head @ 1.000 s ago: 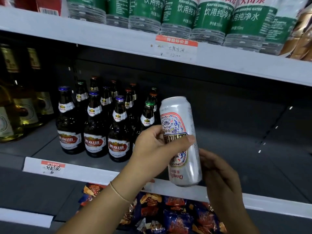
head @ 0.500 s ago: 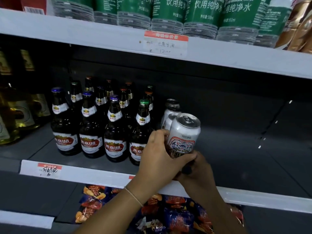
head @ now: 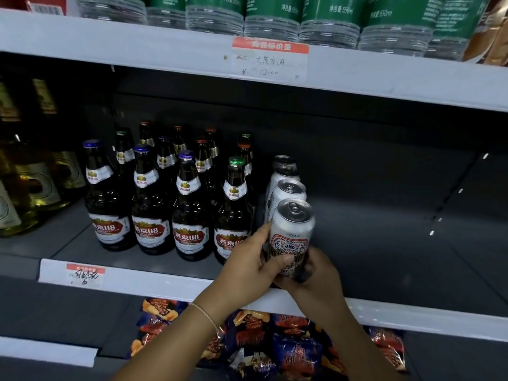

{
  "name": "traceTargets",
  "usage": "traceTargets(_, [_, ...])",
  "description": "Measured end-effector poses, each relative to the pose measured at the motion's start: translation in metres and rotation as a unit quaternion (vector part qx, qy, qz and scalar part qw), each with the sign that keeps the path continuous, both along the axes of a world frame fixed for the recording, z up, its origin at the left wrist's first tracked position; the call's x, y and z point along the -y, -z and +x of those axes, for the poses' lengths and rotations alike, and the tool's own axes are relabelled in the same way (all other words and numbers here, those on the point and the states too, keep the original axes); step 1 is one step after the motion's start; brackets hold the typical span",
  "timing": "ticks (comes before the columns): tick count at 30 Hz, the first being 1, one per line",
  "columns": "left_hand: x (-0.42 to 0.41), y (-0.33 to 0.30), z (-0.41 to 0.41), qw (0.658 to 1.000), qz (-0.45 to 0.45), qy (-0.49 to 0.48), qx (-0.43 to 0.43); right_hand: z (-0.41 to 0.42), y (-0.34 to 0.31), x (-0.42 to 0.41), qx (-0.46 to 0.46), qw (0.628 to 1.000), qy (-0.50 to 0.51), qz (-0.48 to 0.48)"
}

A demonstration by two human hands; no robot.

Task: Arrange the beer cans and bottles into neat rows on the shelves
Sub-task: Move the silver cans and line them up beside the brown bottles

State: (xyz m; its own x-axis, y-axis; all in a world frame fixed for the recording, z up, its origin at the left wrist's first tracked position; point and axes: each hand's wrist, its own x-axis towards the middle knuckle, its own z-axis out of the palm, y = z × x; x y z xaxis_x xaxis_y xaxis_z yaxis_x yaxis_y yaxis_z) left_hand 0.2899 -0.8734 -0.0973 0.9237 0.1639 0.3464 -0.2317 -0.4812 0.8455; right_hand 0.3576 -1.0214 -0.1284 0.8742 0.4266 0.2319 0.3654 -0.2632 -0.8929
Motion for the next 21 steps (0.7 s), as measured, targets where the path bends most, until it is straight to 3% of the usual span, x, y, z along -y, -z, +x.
traceTargets(21, [-0.002, 0.018, 0.016, 0.999, 0.021, -0.027, 0.005, 0.012, 0.015, -0.006, 0.004, 1.0, -0.014, -0.017])
